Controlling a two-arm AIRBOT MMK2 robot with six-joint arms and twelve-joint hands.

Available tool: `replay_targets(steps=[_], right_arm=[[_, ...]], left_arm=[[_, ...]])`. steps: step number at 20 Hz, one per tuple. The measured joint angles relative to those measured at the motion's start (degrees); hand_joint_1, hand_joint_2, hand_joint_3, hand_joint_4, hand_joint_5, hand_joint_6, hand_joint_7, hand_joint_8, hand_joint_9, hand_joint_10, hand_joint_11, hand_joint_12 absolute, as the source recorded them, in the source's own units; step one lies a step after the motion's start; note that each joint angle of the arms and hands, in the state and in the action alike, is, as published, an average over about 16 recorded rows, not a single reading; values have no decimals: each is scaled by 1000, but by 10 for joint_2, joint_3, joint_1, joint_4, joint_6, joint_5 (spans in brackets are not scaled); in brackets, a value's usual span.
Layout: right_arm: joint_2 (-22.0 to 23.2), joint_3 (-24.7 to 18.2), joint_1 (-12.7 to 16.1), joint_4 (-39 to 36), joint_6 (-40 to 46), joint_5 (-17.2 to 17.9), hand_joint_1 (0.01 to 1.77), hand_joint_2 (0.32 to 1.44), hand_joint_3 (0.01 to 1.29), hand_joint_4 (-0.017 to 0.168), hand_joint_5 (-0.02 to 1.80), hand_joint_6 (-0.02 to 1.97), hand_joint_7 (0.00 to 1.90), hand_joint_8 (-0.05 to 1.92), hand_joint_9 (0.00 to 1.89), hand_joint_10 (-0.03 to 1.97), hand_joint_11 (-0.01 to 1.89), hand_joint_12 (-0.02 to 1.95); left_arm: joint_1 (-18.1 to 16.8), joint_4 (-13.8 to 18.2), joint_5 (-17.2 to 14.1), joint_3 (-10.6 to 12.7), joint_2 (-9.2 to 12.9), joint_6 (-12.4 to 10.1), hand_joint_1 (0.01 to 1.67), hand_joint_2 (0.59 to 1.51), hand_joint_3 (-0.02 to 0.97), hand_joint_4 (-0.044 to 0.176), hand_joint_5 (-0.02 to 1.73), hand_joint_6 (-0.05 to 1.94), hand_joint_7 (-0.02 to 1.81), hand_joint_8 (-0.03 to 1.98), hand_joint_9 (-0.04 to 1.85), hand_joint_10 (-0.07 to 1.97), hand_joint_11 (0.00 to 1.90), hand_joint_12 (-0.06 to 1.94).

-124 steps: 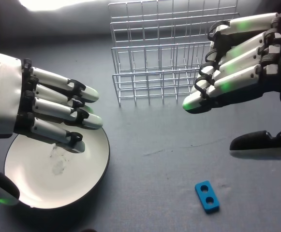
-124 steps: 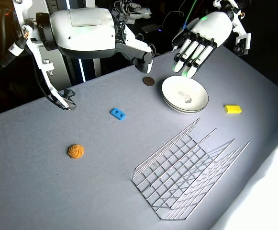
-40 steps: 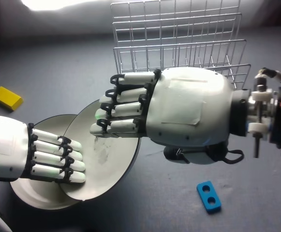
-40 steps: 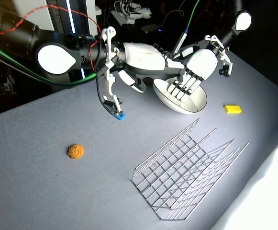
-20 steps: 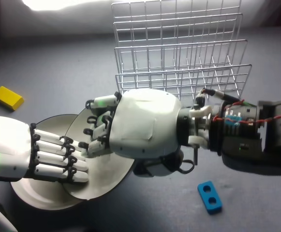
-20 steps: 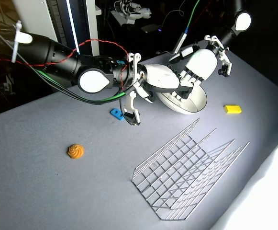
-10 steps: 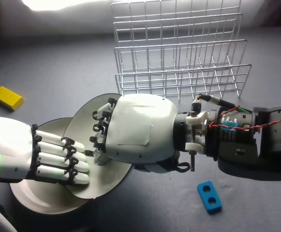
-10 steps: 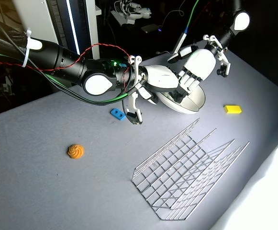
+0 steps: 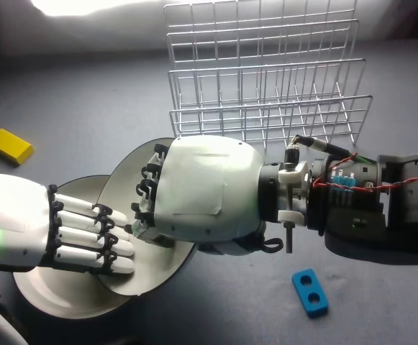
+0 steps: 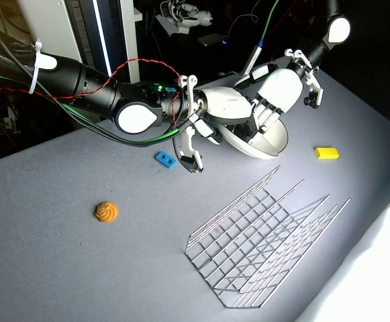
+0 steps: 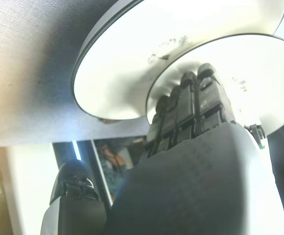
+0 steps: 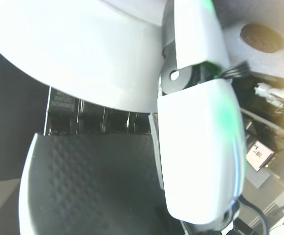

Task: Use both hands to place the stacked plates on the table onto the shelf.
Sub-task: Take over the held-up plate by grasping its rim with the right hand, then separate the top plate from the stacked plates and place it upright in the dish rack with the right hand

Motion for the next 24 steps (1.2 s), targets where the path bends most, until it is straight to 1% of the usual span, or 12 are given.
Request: replay_targets(steps=[2,5,8,12,15,17,21,24], right_arm=[[1,-1,2,1,0,0,1339,921,12,6,932,983,1035,467,1024,472,860,1172],[4,-4,7,4,0,-1,1335,915,12,7,942,1006,1047,494,1034,567,869,1104],[8,-8,12,7,0,-4,1330,914,12,7,945,1033,1052,534,1043,624,870,1125],[17,-20,21,11,0,-7,1318,916,13,7,961,987,1068,599,1074,656,862,1163],[28,-34,30,15,0,-9,1316,917,13,7,960,957,1088,635,1066,814,862,1180],[37,-43,37,18,0,-10,1315,919,13,7,966,932,1104,650,1075,870,871,1180],[61,-66,55,28,1,-14,1311,922,13,6,985,854,1143,668,1143,725,895,1176],[82,-86,71,40,4,-19,1310,924,13,4,990,822,1168,671,1157,746,907,1155]], left_arm=[[-7,3,-1,-1,3,-2,14,1071,18,-6,69,-11,51,-2,51,6,15,-4],[-22,8,-3,-3,11,-7,14,1072,18,-4,85,-3,69,4,54,9,16,-4],[-41,13,-5,-7,22,-17,14,1072,17,-2,103,5,89,11,58,12,16,-3],[-69,22,-9,-12,41,-34,14,1072,17,1,119,15,108,18,63,12,17,-2],[-88,29,-11,-18,59,-50,13,1071,17,2,125,21,110,20,67,12,18,-1],[-100,34,-13,-22,72,-62,13,1070,17,2,127,21,110,19,69,12,20,4],[-119,43,-16,-29,96,-84,13,1072,17,1,126,19,113,19,74,12,23,15],[-127,50,-17,-32,111,-98,13,1074,18,1,119,19,111,19,75,12,24,22]])
